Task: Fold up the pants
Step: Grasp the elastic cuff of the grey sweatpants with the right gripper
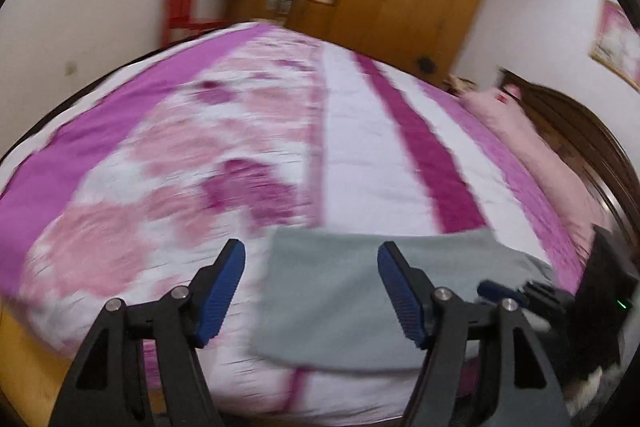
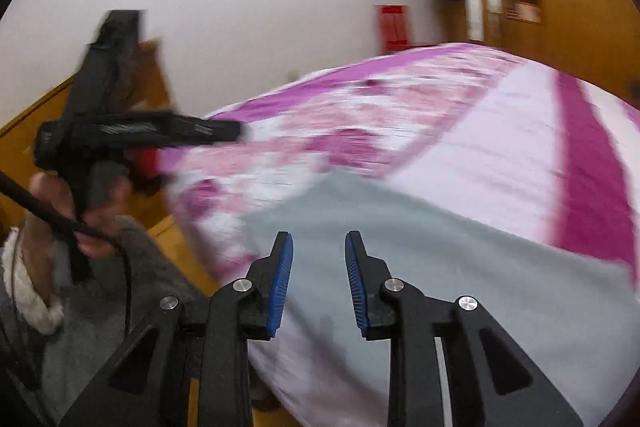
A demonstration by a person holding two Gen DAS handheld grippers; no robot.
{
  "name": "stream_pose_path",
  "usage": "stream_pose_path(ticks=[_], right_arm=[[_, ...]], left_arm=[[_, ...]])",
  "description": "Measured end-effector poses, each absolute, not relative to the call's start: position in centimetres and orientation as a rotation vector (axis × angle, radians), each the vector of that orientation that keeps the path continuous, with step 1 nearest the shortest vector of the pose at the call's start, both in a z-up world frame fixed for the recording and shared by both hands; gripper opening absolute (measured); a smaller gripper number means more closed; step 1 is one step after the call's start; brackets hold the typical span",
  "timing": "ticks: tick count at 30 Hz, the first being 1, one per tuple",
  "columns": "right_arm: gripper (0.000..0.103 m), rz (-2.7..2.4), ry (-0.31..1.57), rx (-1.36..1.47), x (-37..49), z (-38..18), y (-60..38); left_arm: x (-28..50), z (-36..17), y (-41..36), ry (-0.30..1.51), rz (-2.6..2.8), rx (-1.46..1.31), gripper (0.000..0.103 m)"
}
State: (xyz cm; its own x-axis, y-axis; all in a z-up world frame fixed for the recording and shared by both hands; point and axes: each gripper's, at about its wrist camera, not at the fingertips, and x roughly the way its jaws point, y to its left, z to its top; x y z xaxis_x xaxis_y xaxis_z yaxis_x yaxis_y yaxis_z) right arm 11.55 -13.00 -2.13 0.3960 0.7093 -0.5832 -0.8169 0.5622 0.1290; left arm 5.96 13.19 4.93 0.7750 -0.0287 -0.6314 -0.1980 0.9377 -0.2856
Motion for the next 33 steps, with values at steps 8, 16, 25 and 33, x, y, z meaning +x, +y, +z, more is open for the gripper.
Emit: stream_pose_path(ticks=[8,16,25,33], right_arm=[[0.001,0.532,0.745,0.081,20.3,-4.9,-34.2],[0.001,0.218,0.823,0.324,24.1,-11.0,-49.4],[0.046,0.255,0.627,0.853,15.9,-11.4,-56.8],[0.053,0.376,0.607,1.067,13.9,-14.5,-57.7]], left_arm=[[16.7,-1.0,1.7,0.857,-0.02,-0.098,0.007],[18.4,-5.7,6.4,0.951,0.178,-0.051,0.003],[15.8,-3.4,4.9,0.898,0.258,-0.041,0.023],[15.4,-3.2,-6.8,0.887,0.034,0.072,0.034]])
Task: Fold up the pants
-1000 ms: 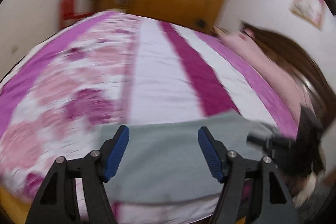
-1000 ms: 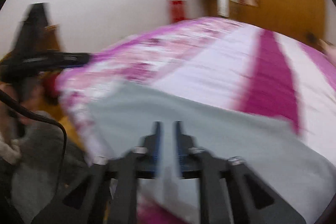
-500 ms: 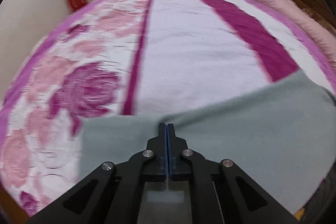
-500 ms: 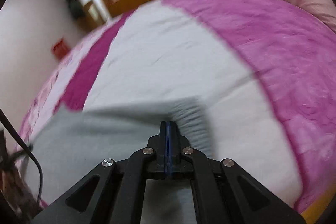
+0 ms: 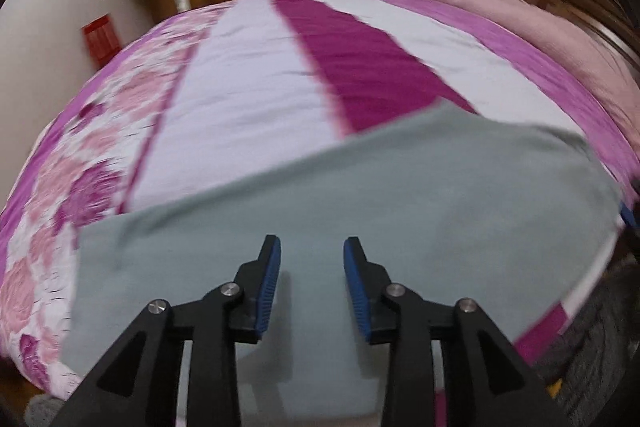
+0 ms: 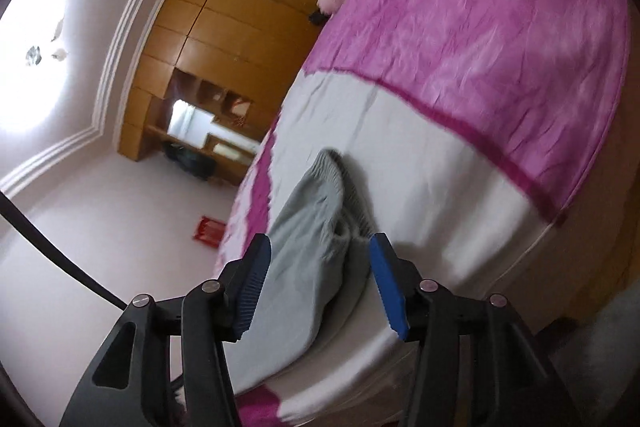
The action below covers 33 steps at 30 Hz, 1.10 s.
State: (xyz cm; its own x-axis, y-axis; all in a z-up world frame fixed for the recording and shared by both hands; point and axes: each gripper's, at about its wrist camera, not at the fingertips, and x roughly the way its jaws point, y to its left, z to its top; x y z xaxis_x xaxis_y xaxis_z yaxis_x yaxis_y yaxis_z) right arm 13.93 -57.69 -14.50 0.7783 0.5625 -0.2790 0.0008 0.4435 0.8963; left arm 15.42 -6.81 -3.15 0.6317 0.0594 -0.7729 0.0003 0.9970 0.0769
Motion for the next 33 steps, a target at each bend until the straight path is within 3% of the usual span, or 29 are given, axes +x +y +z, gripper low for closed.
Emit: stream_pose_path(ticks=[4,17,18,19,20,25,33], right_arm=[[0.053,0.337,0.704,1.06,15.3,-16.0,-56.5],[0.052,0.381,0.629,1.212,17.1,-17.8,-57.3],[0.049,0.375,0.633,1.198,17.1,-17.7,-57.1],[0.029,0.347,0.651,1.169,17.1,-17.5,-57.0],[0.02,0.32,0.67,1.147,16.5,-17.3,-56.9],[0.018,0.271,0.72,1.079,16.5,-15.1,-56.4],[0.018,0.164,0.701,0.696,17.0,-5.9,-52.2]], left_arm=[[15.6,-4.3,-9.6,0.947,-0.01,0.115,0.034],[14.5,-3.7,-6.4,0.982,0.072,0.093,0.035],[14.4,-3.6,-6.1,0.985,0.074,0.076,0.035],[14.3,-3.5,-5.7,0.983,0.075,0.056,0.035],[14.1,-3.3,-5.3,0.979,0.076,0.038,0.035],[13.8,-2.6,-4.3,0.967,0.08,0.025,0.035],[13.4,-2.2,-1.3,0.936,0.053,-0.037,0.036]])
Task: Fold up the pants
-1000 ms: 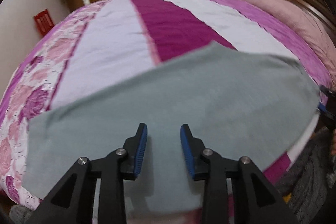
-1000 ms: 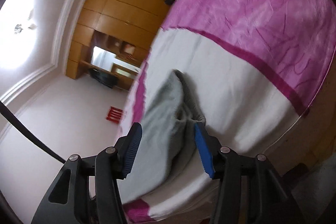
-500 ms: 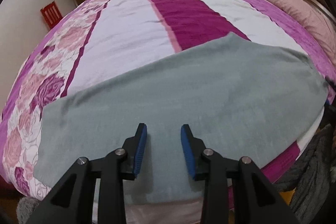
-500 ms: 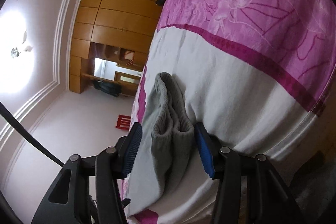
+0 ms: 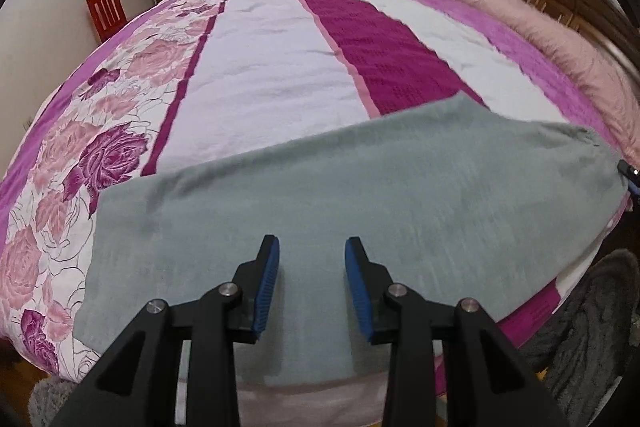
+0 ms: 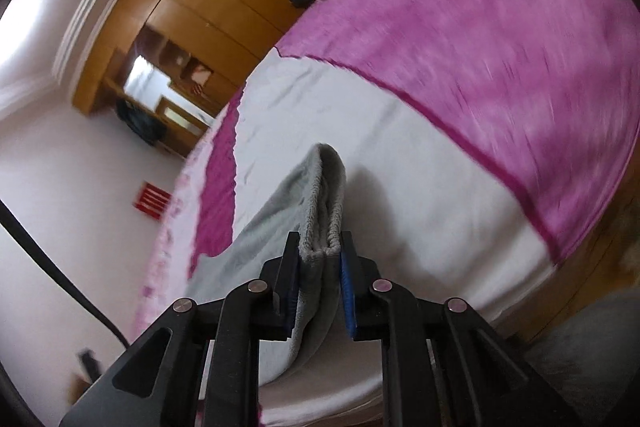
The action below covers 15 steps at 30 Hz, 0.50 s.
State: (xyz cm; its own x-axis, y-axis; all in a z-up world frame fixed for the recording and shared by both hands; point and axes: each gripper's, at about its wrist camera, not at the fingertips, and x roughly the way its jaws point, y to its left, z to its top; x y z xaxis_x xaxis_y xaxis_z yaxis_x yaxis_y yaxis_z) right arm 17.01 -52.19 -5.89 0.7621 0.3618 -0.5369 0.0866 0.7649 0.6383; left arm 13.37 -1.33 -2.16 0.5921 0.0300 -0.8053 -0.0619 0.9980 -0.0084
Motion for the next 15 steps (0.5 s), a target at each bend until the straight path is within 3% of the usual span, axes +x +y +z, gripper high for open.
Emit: stream_pose_path(ticks=[6,10,15], right_arm=[[0.018,0.191,0.589,0.337,16.6,2.7,-43.5],[0.018,0.323,0.467,0.084,15.3,8.1,-32.6],[0.018,0.577,0.396,-0.185,12.2,7.5,-15.1]], left_arm=[[13.1,-1.2,3.5,0.895,0.06,-0.113,0.041],[12.8,-1.3,8.4,0.869,0.101,-0.181,0.042],[10.4,-2.9,15.2,0.859,0.158,-0.364,0.042]])
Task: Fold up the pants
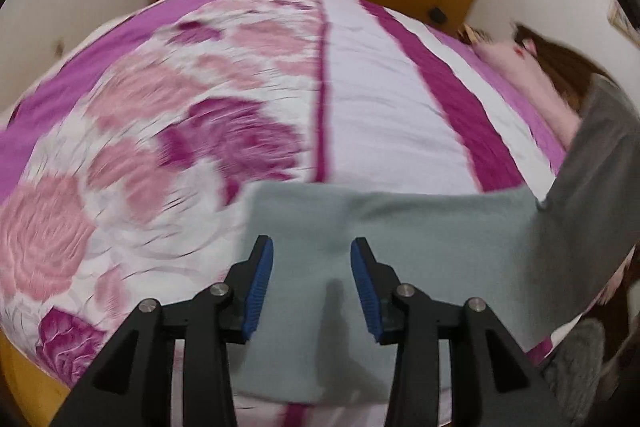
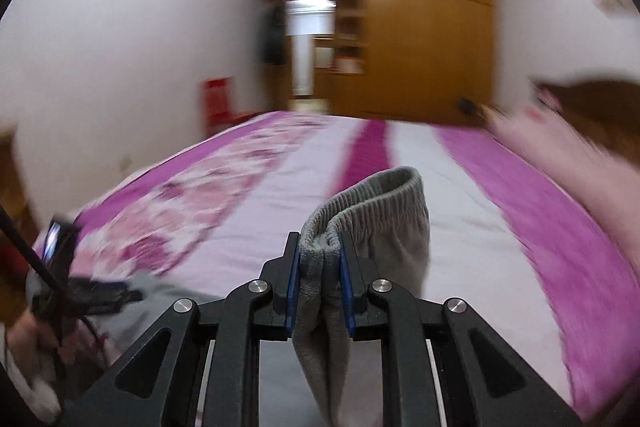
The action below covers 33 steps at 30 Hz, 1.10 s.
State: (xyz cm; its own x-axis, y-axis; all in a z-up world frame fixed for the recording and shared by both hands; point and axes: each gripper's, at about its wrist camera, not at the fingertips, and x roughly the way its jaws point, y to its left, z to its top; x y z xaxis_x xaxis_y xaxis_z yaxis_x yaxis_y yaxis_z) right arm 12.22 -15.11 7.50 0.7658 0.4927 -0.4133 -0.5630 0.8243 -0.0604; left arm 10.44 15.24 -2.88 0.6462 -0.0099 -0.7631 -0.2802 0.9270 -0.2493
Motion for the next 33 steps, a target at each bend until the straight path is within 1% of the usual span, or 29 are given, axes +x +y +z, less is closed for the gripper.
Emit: stream_pose_path(ticks=[2,5,7,8,10,12,14,16,18,20,24,33], right_arm=[[0.018,0.685,0.426,-0.253,11.2,3.7,-8.0],[0.018,0.799,0.552,-0.339,10.0,-3.9,-0.1],[0.018,0.801,0.592,-0.368,9.4,-6.5,2.2],[0.017,0.785,0.582,-0.367,9.1,-7.0,2.1],[0.017,0.757,0.54,-0.328,8.7,-6.4,1.3],[0.017,0.748,0.478,-0.289,8.4,-4.5,0.7],[0.017,0.762,0.405,-0.281,7.6,-2.6,1.0],[0.017,0.789,0.382,-0.296,7.7,-1.9,2.1],[0.017,0.819,0.419,-0.31,7.4,-2.6,3.8],[0.017,0.845,0.487,-0.331,7.4,-4.8,5.4],[0.018,0.856,0.565,-0.309,7.7,-7.5,6.5],[0.019,0.857,0.561,-0.309,7.6,-7.9,6.3]], left_arm=[[9.1,-3.9,17.1,0.877,0.2,-0.404,0.042],[7.4,-4.8,19.5,0.902,0.279,-0.454,0.042],[6.6,-4.8,20.5,0.888,0.274,-0.484,0.042],[6.2,-4.9,20.9,0.885,0.284,-0.487,0.042],[5.4,-5.0,21.4,0.883,0.294,-0.487,0.042],[4.9,-5.0,21.6,0.879,0.288,-0.483,0.042],[4.6,-5.0,21.5,0.877,0.294,-0.475,0.042],[4.1,-4.9,21.4,0.871,0.303,-0.471,0.042],[4.2,-4.9,21.5,0.87,0.313,-0.47,0.042],[4.1,-5.0,21.6,0.875,0.319,-0.472,0.042],[4.2,-5.4,21.8,0.894,0.333,-0.461,0.042],[4.2,-5.5,21.4,0.901,0.337,-0.433,0.042]])
